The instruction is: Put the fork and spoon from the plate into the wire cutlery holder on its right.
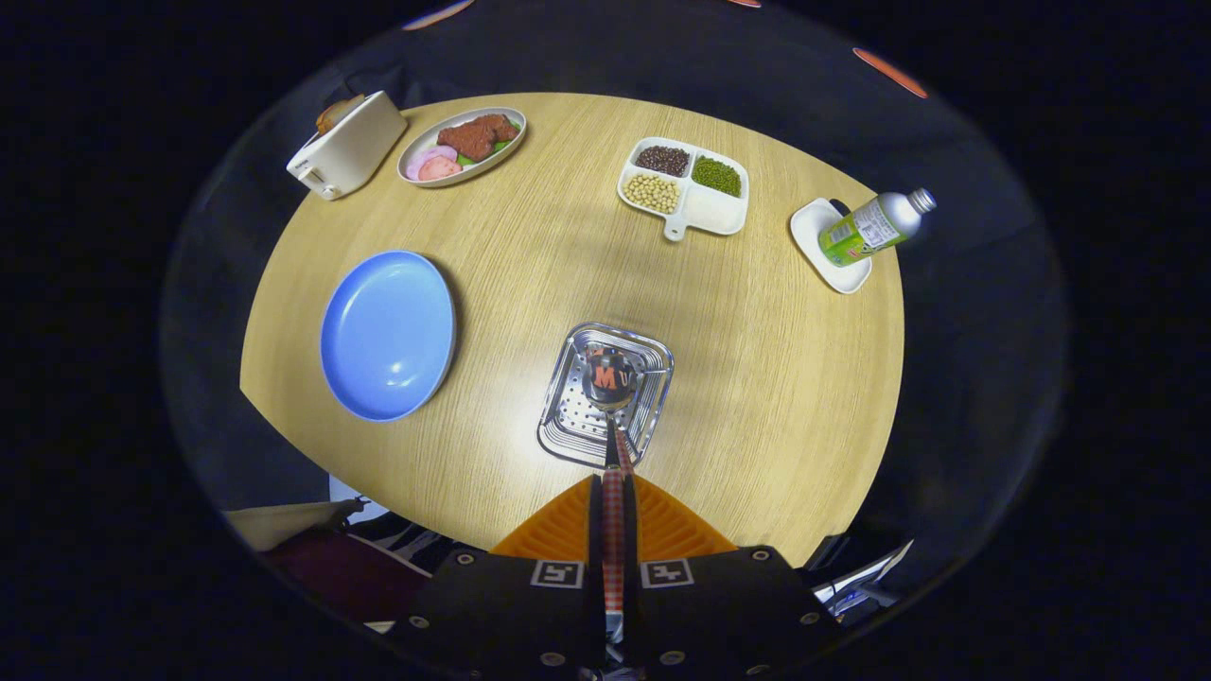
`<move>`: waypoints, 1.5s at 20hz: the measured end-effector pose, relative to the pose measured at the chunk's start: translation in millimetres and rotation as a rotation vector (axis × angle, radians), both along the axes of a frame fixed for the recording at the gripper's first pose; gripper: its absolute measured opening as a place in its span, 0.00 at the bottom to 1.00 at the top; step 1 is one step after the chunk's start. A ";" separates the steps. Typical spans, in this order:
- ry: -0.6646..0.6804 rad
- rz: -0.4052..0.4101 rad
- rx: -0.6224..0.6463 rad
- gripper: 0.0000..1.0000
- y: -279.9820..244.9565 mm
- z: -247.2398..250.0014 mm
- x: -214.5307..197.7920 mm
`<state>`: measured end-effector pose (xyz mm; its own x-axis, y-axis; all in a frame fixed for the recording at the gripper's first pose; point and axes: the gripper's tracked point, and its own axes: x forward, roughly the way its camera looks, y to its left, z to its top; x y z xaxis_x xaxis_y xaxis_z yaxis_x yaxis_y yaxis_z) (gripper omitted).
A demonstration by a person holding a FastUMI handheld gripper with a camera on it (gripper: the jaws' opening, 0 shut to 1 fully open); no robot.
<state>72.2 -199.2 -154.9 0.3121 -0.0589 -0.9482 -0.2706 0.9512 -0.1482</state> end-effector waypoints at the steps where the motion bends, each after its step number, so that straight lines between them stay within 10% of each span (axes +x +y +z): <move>1: 0.008 0.009 -0.002 0.07 2.1 -2.1 6.1; 23: 0.127 0.014 -0.015 0.10 -0.6 -24.9 6.1; 30: 0.007 -0.006 0.104 0.30 18.2 -5.7 20.0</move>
<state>92.2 -181.0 -160.6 0.3050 0.0376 -0.9516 -0.2653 0.9630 -0.0470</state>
